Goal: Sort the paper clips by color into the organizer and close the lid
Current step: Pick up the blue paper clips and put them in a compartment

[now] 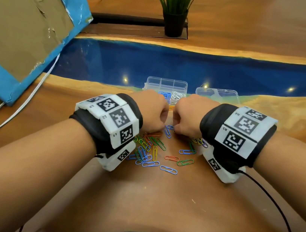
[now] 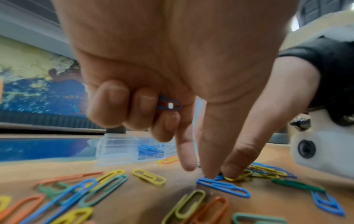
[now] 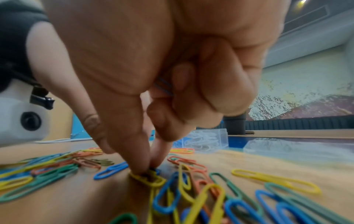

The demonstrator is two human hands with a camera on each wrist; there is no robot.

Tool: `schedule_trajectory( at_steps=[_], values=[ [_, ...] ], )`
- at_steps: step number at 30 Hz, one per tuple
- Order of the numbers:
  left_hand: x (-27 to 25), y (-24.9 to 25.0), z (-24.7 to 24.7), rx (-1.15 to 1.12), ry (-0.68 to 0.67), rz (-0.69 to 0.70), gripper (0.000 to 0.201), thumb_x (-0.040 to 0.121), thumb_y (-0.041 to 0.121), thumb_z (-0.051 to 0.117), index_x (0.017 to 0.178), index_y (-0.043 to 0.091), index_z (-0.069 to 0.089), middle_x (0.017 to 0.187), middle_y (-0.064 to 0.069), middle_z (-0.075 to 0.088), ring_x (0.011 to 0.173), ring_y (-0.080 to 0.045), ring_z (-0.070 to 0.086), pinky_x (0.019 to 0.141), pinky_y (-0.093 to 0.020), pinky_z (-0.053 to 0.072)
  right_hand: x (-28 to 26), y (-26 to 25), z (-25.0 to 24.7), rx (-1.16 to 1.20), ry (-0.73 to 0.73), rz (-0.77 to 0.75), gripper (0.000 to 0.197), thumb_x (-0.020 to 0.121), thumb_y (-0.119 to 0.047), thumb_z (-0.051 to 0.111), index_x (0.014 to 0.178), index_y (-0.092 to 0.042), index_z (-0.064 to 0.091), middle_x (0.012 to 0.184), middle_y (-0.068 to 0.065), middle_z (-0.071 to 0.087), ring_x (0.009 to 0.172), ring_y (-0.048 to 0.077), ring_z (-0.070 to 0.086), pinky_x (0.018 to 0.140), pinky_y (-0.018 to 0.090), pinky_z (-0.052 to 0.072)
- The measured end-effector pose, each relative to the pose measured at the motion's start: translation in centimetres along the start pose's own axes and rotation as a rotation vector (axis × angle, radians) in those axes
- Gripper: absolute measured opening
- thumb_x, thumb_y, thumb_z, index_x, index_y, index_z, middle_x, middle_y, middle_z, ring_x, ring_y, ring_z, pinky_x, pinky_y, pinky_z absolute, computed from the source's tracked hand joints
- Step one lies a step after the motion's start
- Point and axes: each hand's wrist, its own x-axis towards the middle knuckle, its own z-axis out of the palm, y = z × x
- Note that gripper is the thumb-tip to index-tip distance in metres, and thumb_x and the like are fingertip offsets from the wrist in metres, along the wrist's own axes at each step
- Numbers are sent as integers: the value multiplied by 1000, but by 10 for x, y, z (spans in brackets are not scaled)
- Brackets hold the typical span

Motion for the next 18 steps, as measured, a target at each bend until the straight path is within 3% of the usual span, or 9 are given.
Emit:
schedule_trajectory(
  at_steps=[3,5,8,10,13,15,18],
  values=[
    [5,9,1,35,-24,42,10,79,30,66,87,24,68,83,2,57,81,-18,56,65,-26,41,0,1,-1,-24,-73,11,24,79,-38,65,84,-15,62,68,0,55,74,21,57,65,26,44],
    [7,13,1,51,-32,64,3,79,27,65,77,27,64,75,3,56,81,-20,58,65,-28,44,0,4,0,0,-103,30,30,78,-39,66,90,-12,68,78,2,64,76,20,57,67,27,46],
    [8,15,1,61,-37,81,10,79,22,60,69,26,59,60,7,49,74,-20,57,62,-26,46,-1,10,0,34,-115,55,32,80,-36,66,99,-10,70,98,7,71,82,20,59,72,27,48],
    [8,15,2,51,-59,73,6,75,24,64,70,20,63,62,6,56,71,-19,57,56,-25,45,-2,12,0,40,-116,66,30,80,-35,65,97,-10,69,95,7,70,86,22,62,74,29,49],
    [10,15,4,11,-123,44,19,70,30,69,79,13,71,78,-5,71,78,-22,67,65,-31,54,-6,18,-4,93,-124,64,15,81,-32,62,81,-16,62,84,3,63,80,21,56,73,28,46],
    [12,13,6,-6,-152,35,27,69,33,69,82,9,71,79,-8,72,78,-24,67,66,-33,55,-6,23,-9,187,-113,74,16,82,-31,60,71,-20,55,76,0,58,75,20,53,69,27,44],
    [12,12,7,18,-164,45,25,74,35,65,75,10,65,68,-3,59,69,-23,56,60,-29,46,-6,34,-14,478,-151,136,18,85,-26,52,69,-16,51,63,2,46,57,20,42,48,23,36]
  ],
)
